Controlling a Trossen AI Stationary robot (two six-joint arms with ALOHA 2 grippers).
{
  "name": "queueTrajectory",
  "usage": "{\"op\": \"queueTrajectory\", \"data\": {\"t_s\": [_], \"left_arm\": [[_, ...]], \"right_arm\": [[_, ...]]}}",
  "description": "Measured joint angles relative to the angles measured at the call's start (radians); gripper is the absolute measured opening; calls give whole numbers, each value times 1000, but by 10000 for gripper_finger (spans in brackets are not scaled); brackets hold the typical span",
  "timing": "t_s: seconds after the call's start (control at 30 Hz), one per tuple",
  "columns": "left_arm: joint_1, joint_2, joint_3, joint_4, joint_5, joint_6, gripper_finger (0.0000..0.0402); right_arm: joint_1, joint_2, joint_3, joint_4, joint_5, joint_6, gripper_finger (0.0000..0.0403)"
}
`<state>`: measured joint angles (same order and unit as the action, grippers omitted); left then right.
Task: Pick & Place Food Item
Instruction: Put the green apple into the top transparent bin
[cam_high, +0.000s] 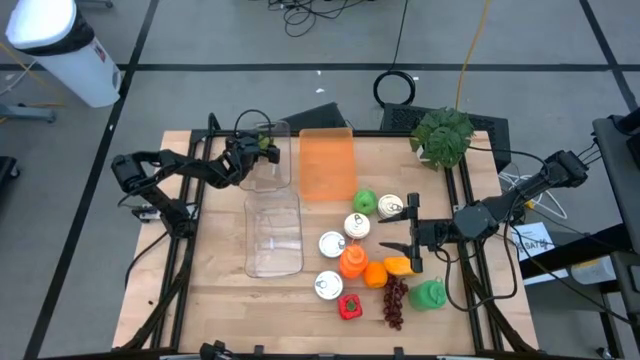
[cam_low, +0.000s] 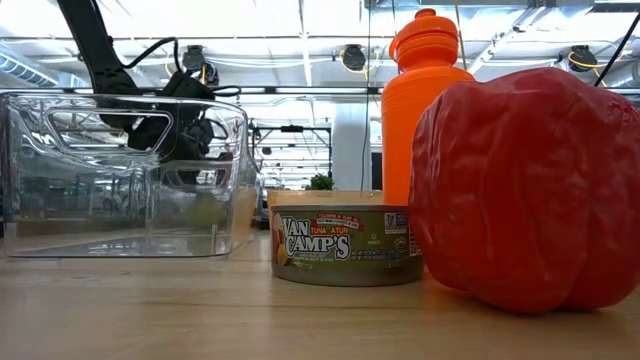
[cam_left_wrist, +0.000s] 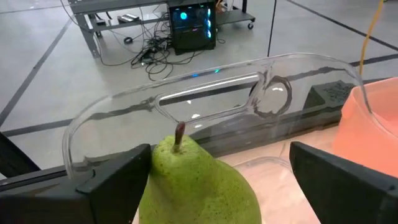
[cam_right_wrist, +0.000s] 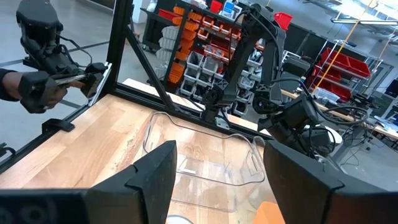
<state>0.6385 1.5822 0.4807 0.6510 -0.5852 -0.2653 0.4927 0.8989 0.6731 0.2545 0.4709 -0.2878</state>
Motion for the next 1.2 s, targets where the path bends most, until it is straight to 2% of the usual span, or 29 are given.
{"op": "queueTrajectory", "data": {"t_s": [0.2, 0.33, 0.5, 0.63, 0.8, 0.9, 1.0, 1.2], "left_arm": [[-12, -29, -2, -2, 4, -3, 368], [-28, -73, -2, 1, 9, 23, 355], [-71, -155, -2, 2, 9, 72, 349], [-111, -225, -2, 2, 10, 80, 354], [-159, -310, -2, 5, 9, 80, 356], [-183, -349, -2, 6, 9, 81, 351], [-197, -371, -2, 4, 9, 82, 347], [-203, -377, -1, 2, 8, 96, 347]], "right_arm": [[0, 0, 0, -29, 1, 0, 228], [0, 0, 0, -136, 18, 35, 228], [0, 0, 0, -287, 208, 102, 234], [-19, 17, -17, -336, 315, 158, 270], [-112, 77, -72, -343, 307, 196, 337], [-190, 130, -100, -344, 214, 169, 361], [-268, 195, -105, -338, 128, 167, 368], [-385, 308, -105, -291, 103, 195, 369]]}}
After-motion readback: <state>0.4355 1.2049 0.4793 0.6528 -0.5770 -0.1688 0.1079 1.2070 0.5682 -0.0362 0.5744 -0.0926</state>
